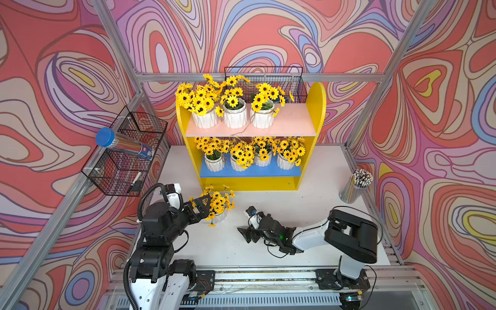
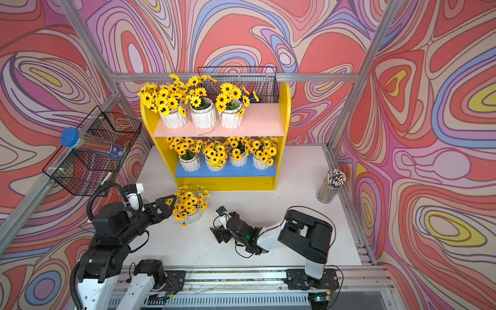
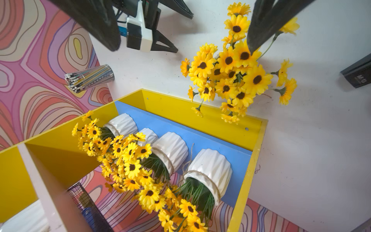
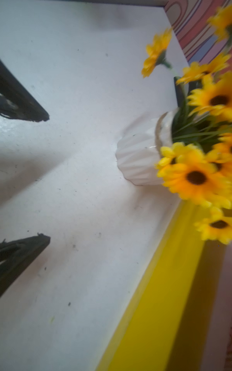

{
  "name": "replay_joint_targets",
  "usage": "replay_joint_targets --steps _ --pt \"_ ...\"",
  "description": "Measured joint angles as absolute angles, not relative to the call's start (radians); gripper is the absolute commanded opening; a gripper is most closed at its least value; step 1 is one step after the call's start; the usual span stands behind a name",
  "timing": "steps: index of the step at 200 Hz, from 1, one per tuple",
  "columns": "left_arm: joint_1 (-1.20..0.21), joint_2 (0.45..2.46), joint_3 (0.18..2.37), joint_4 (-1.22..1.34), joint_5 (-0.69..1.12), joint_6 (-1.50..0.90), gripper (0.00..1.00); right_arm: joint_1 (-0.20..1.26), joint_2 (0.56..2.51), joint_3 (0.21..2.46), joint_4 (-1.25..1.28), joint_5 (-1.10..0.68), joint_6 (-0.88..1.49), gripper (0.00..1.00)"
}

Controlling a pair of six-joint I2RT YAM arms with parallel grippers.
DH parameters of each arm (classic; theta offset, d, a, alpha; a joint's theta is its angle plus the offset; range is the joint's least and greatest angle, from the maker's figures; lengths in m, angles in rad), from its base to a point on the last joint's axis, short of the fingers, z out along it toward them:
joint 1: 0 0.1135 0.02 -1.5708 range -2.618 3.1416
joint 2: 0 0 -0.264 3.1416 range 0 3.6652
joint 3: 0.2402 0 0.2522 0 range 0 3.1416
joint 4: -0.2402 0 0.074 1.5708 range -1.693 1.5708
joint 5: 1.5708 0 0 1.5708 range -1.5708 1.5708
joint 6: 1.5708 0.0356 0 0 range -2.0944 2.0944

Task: Take the sunflower pots off the shelves
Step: Place the sunflower pot at the center of the board, then pick up the sunflower pot from the shelf.

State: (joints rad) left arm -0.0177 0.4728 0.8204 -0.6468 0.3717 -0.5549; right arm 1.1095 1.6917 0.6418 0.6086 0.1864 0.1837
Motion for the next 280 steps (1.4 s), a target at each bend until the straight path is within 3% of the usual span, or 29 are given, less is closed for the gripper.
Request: replay_joint_targets --steps 35,95,150,235,280 --pt "-0.018 0.53 0.823 -0.586 0.423 -0.57 0.99 1.11 1.497 0.823 0.379 0.257 0.099 0.96" --pt "-0.024 0.694 0.937 -0.484 0.54 -0.588 0.95 1.007 1.397 1.165 0.165 0.318 -0.018 0.98" --pt "-0.238 0.837 1.105 -0.42 0.558 -0.542 0.96 0.833 1.397 1.386 0.056 0.284 -0.052 0.98" --pt "-0.244 0.854 1.127 -0.377 0.53 -0.419 1.0 0.628 1.522 1.649 0.002 0.176 -0.035 0.98" --pt "-0.244 0.856 1.107 -0.366 0.51 -0.392 1.0 0.6 1.644 1.747 -0.033 0.106 -0.032 0.98"
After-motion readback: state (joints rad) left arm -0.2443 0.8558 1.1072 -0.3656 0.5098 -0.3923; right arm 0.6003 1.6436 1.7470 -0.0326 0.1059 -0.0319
